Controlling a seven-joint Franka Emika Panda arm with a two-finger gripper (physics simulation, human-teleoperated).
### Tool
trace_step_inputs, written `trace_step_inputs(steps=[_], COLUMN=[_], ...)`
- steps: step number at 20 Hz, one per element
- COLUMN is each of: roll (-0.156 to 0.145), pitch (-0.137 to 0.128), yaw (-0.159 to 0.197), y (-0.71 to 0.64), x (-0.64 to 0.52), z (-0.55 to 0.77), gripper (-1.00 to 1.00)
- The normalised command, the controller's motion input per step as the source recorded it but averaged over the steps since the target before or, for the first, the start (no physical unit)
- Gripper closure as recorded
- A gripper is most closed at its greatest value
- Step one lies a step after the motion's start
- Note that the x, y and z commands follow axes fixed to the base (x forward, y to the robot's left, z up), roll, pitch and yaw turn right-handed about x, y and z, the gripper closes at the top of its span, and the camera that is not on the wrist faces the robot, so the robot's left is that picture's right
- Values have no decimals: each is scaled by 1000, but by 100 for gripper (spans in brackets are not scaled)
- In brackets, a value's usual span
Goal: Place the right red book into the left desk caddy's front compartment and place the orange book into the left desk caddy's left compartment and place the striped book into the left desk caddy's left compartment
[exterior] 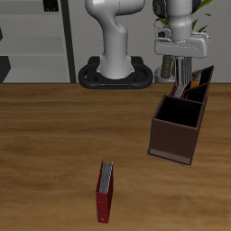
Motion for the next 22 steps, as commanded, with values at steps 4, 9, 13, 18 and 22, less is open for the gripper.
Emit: trace_step_inputs(steps=[4, 9, 13, 18, 22], roll=[-10, 0, 15, 8, -3], pitch=[27, 76, 56, 38, 76], yaw=[5, -34, -17, -10, 20], y=[13, 68, 111, 74, 102], x=[91, 179, 62, -17, 84], z=[-76, -237, -208, -168, -209], gripper=[100, 100, 100, 100, 100])
